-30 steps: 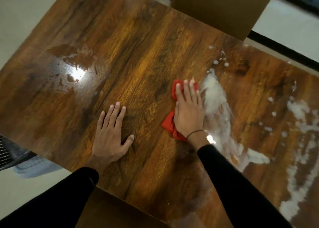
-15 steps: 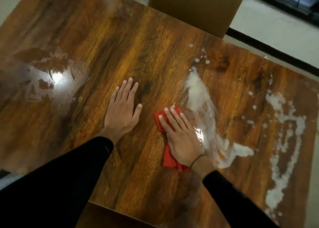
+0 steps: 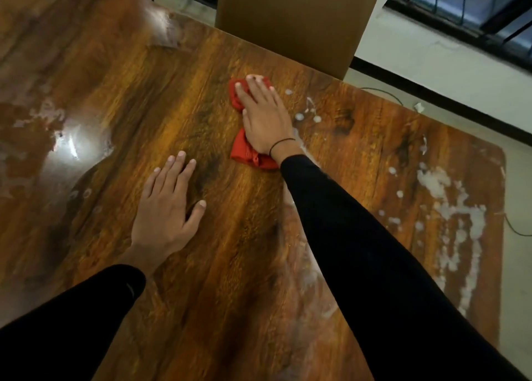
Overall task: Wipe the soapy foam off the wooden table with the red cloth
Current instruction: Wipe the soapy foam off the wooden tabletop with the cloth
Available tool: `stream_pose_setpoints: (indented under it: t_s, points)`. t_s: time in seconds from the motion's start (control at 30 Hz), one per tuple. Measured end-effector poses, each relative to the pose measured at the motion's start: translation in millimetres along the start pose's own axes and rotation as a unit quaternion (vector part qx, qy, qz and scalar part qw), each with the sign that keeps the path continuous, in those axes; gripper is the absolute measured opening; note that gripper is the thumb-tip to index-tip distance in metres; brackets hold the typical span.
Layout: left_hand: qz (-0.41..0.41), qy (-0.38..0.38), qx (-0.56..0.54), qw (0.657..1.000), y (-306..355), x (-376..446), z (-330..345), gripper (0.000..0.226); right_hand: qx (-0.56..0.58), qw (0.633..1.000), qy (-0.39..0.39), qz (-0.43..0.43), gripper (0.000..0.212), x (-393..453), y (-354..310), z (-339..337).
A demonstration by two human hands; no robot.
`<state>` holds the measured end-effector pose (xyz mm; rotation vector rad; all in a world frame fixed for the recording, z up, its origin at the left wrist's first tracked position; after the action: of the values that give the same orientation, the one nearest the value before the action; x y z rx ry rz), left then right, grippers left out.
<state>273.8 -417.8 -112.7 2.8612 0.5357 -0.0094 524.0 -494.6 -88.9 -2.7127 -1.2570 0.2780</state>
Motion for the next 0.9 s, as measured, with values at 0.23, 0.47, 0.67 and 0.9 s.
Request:
stream_pose_setpoints:
  t_s: [0.23, 0.47, 0.67, 0.9]
  points:
    - [0.005, -0.001, -0.008, 1.000, 2, 0, -5, 0.079, 0.040, 0.942, 0.113, 0.314, 0.068, -19, 65, -8]
    - [0.014, -0.002, 0.008, 1.000, 3, 1, -5, 0.077, 0.030, 0.935, 0.133, 0.326, 0.069, -66, 42, 4]
    - [0.008, 0.004, 0.008, 1.000, 3, 2, -4, 0.077, 0.001, 0.995, 0.071, 0.072, 0.066, -88, -22, 18]
    - [0.007, 0.013, 0.000, 1.000, 3, 2, -6, 0.078, -0.003, 0.981, 0.070, 0.182, 0.070, -166, -10, 25]
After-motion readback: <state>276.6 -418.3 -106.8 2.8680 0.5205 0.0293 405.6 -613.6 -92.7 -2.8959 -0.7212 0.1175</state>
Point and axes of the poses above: each hand's wrist, its own x-axis towards the middle knuckle, its own z-axis out of the palm, y = z × x, the point moved 7 cm from there along x, towards the middle knuckle, and after that the axes turned 3 degrees about x, right-handed, at the moved point
